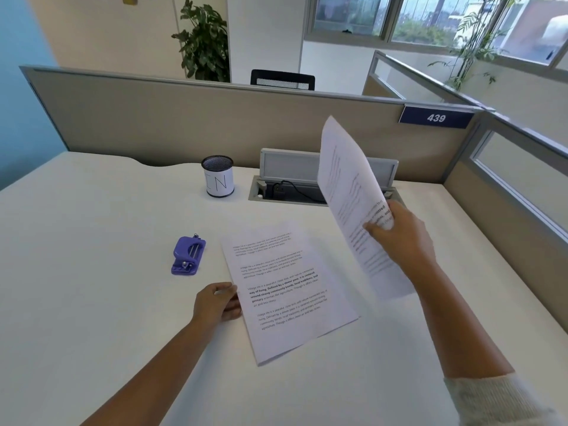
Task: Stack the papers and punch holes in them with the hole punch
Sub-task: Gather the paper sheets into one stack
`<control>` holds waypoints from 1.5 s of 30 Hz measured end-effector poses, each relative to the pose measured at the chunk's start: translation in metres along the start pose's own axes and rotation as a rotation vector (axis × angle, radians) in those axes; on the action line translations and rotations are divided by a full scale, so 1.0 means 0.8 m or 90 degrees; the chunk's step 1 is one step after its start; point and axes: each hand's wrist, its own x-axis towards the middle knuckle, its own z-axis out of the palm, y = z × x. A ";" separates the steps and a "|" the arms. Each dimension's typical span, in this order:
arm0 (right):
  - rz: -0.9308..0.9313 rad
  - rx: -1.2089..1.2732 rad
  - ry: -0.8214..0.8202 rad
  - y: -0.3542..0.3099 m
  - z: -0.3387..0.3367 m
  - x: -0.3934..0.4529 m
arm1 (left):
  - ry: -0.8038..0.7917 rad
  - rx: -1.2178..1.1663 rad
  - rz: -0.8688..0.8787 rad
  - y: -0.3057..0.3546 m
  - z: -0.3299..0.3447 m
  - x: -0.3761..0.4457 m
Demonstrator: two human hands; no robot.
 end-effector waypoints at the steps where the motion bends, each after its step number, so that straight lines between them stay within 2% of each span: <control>1: 0.005 0.063 -0.019 -0.007 0.002 0.002 | -0.001 0.004 0.001 0.000 0.000 0.000; 5: 0.086 0.395 -0.169 -0.022 0.016 0.008 | -0.010 0.012 -0.007 0.000 -0.002 0.001; 7: 0.125 0.506 -0.246 -0.021 0.036 0.005 | -0.023 -0.014 -0.013 -0.001 -0.002 0.001; 14: 0.225 0.528 -0.383 0.011 0.128 -0.017 | -0.033 -0.052 -0.042 -0.001 -0.005 0.006; 17: 0.258 0.518 -0.377 0.026 0.151 -0.026 | -0.022 -0.081 -0.053 -0.001 0.000 0.008; 20: 0.274 0.488 -0.342 0.036 0.167 -0.029 | -0.035 -0.054 -0.011 0.000 0.006 0.009; 25: 0.212 0.305 -0.248 0.050 0.174 -0.030 | -0.058 0.074 0.010 0.005 0.019 0.017; 29: 0.205 0.179 -0.236 0.069 0.162 -0.032 | -0.095 0.109 0.000 0.012 0.027 0.022; 33: 0.151 0.023 -0.147 0.087 0.148 -0.029 | -0.089 0.118 0.006 0.013 0.030 0.025; 36: 0.174 -0.007 -0.199 0.094 0.142 -0.020 | -0.111 0.090 0.003 0.013 0.028 0.024; 38: 0.208 0.025 -0.245 0.095 0.137 -0.012 | -0.148 0.082 0.004 0.014 0.024 0.022; 42: 0.271 0.308 -0.320 0.083 0.123 -0.006 | -0.212 0.132 0.059 0.026 0.020 0.015; 45: 0.212 0.358 -0.257 0.071 0.115 -0.006 | -0.236 0.168 0.138 0.046 0.025 0.004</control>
